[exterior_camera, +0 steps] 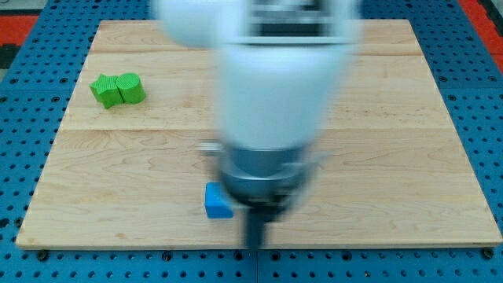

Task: Slide the green circle away from the green star

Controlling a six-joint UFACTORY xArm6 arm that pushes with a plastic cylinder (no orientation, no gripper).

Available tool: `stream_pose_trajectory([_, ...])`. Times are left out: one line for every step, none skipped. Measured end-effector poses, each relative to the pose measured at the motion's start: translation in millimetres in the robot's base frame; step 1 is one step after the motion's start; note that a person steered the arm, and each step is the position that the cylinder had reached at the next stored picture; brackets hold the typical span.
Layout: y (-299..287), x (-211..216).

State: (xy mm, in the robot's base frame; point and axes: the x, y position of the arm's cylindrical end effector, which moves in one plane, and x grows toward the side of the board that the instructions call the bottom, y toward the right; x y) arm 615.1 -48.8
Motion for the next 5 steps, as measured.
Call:
stream_pose_trajectory([-104.2,-27.3])
stream_pose_trajectory([-112.0,-99.6])
stream_pose_trajectory([-117.9,-174.6])
stream_pose_trajectory([-132.7,-200.2])
stream_pose_trajectory([-158.1,-228.0])
